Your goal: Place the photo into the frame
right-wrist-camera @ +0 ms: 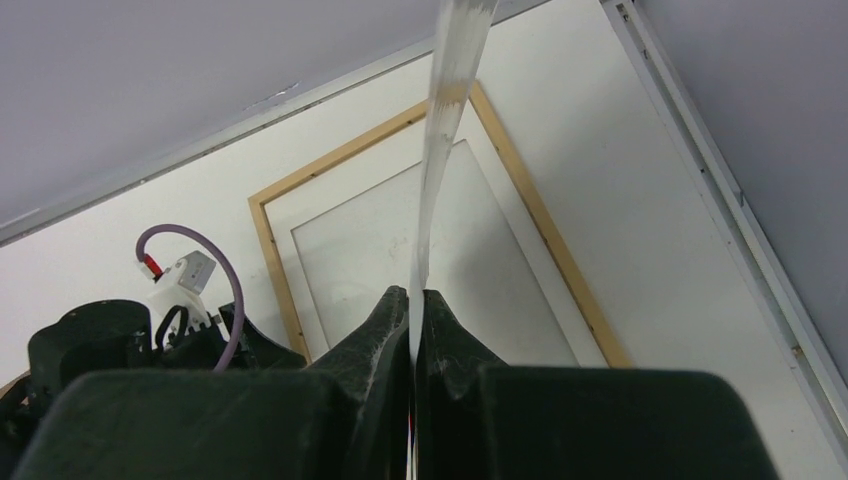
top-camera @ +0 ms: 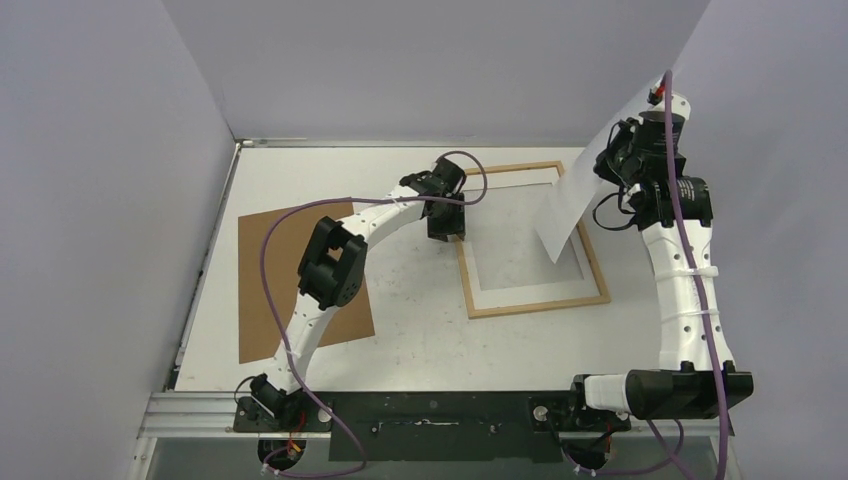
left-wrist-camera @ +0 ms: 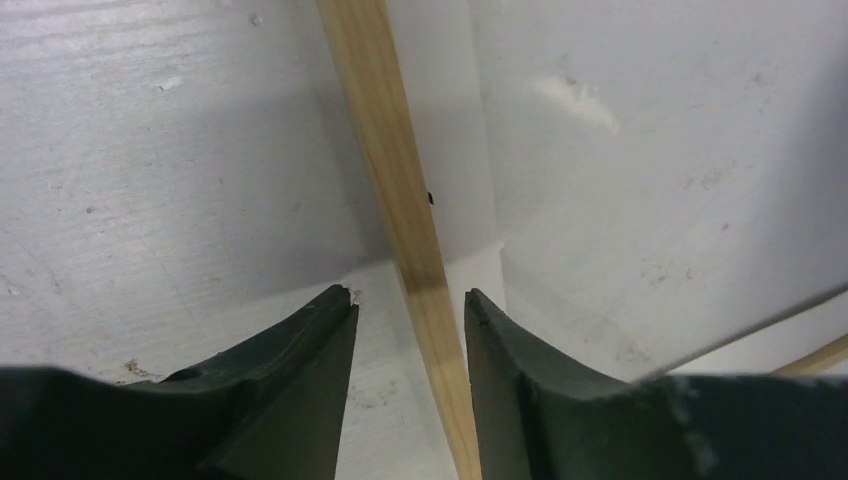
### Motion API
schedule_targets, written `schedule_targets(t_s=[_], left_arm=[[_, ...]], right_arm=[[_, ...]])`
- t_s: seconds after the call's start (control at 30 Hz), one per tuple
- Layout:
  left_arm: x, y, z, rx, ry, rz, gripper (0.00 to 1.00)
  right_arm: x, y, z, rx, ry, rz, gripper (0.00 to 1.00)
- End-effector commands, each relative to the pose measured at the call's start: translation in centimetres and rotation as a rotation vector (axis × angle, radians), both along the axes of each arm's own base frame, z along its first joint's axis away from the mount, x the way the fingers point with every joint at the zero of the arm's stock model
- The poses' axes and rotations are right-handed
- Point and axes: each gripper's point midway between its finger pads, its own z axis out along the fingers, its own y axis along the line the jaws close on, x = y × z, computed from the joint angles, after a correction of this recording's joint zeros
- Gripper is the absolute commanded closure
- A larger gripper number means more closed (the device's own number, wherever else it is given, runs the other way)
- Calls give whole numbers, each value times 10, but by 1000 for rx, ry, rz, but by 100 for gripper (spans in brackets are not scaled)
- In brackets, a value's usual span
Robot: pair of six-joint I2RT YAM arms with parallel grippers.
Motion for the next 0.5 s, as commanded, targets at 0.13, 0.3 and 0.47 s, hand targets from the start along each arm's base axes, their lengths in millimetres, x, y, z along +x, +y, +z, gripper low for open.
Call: schedule_targets(t_s=[0.13,0.3,0.47], left_arm=[[5,8,-13,155,-33,-2,66],[3,-3,-20,109,-14,-25,62],[0,-1,-26,120,1,-26,55]], right_arm=[[-3,6,7,10,-36,28,100],[-3,11,7,-11,-34,42,100],[-3,17,6,-28,-30,57,100]])
